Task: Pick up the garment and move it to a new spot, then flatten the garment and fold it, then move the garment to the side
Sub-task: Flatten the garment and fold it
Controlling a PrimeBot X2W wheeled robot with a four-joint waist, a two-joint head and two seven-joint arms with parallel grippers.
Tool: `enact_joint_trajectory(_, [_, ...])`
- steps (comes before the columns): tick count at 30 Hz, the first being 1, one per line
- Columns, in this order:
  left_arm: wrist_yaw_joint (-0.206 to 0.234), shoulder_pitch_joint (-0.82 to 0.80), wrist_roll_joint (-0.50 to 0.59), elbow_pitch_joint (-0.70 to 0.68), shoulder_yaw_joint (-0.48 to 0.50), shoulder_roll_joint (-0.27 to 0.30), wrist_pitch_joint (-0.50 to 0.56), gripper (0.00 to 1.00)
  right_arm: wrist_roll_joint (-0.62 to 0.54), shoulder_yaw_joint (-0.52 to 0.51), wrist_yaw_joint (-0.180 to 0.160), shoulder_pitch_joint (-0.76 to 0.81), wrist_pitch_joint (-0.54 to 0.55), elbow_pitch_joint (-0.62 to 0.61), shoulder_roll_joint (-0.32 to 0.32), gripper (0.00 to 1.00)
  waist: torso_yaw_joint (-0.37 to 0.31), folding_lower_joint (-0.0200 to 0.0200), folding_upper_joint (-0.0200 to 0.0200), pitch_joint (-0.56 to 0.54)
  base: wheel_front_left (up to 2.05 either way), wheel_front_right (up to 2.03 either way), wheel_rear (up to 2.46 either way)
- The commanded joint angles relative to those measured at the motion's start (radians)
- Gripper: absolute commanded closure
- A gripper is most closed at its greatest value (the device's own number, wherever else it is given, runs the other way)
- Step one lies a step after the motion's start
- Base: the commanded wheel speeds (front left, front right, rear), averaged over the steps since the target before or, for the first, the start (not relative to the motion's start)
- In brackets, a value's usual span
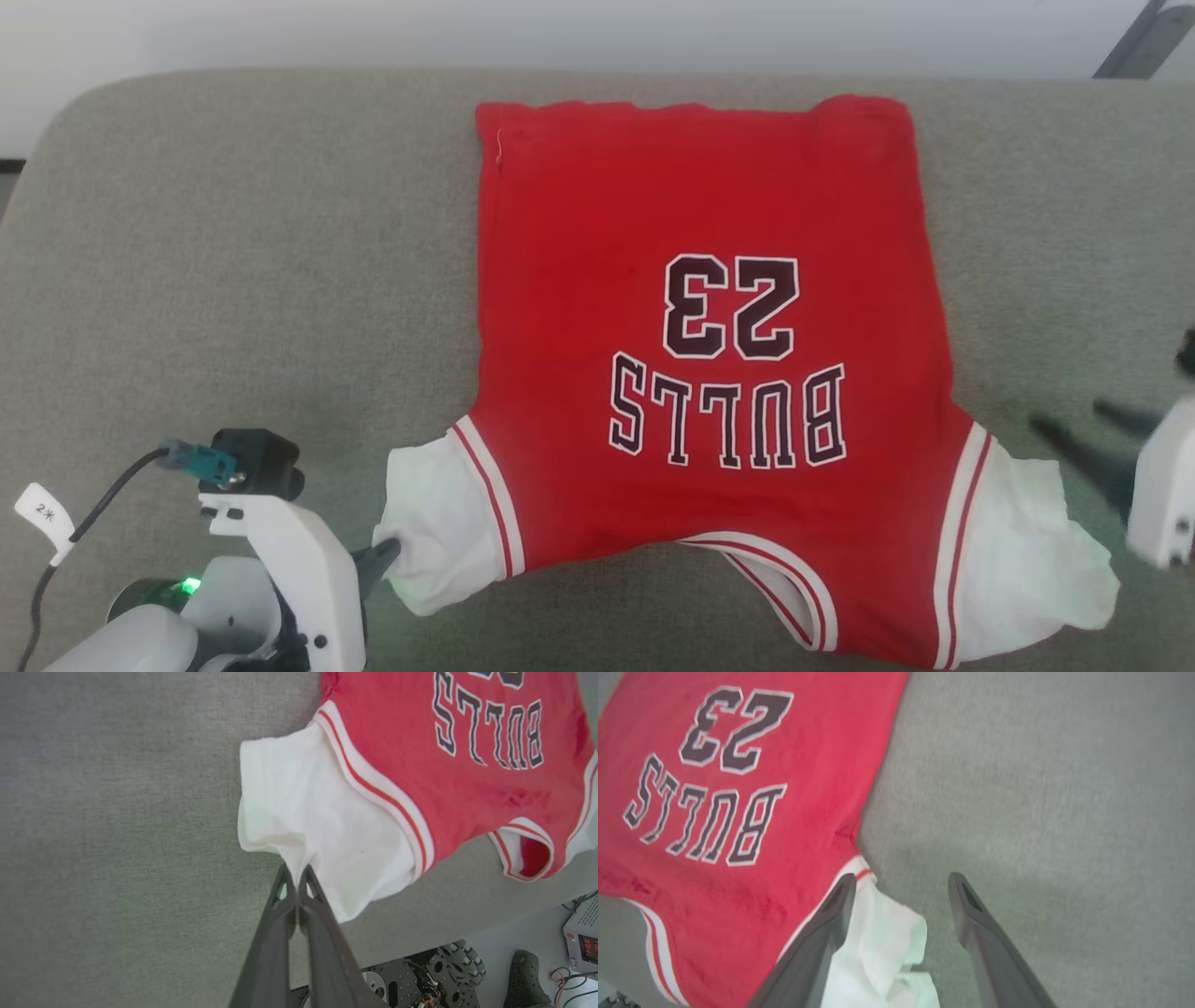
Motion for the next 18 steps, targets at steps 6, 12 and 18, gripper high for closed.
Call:
enact_joint_trajectory(6, [-0.01,-0.043,0.03,-0.009,-0.011,-0.023,-0.001,1.0,-0.098,-0.066,-0.001,-0.16,-0.045,0.012,0.086,0.0,0.028,0.0,0.0,0.056,0.0,0.0,0.0])
enact_joint_trajectory(12, [-0.022,-0.114,0.064,-0.001,-0.035,-0.06,0.021,1.0,-0.194,-0.053,-0.001,-0.404,-0.111,0.162,0.115,0.0,0.089,0.0,0.0,0.13,0.0,0.0,0.0])
enact_joint_trajectory(18, [-0.05,-0.179,0.085,0.019,-0.065,-0.112,0.035,1.0,-0.245,-0.015,-0.001,-0.621,-0.127,0.412,0.088,0.0,0.169,0.0,0.0,0.196,0.0,0.0,0.0])
